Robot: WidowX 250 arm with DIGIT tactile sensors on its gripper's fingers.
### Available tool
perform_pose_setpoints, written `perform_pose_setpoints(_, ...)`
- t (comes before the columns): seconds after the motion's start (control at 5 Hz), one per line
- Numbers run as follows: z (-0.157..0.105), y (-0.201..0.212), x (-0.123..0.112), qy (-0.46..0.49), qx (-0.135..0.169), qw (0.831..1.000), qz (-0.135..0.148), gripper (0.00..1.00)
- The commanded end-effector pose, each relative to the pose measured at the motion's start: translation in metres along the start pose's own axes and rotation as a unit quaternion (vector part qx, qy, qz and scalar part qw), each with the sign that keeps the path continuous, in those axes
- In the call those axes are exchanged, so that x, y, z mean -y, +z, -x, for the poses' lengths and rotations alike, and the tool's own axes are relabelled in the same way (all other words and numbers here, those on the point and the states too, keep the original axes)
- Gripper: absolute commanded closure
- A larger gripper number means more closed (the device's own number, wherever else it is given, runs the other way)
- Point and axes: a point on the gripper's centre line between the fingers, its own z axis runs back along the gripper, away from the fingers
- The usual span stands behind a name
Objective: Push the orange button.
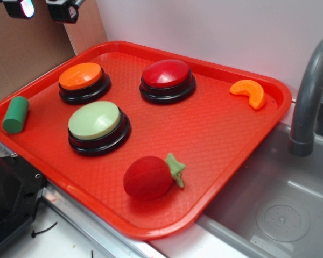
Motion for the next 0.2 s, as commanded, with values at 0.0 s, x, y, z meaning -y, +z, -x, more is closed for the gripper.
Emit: perform_pose_setpoints(0.0, 0.0060, 0.0207, -0.0110, -0.018, 0.069, 0.997, -0.023, 0.00)
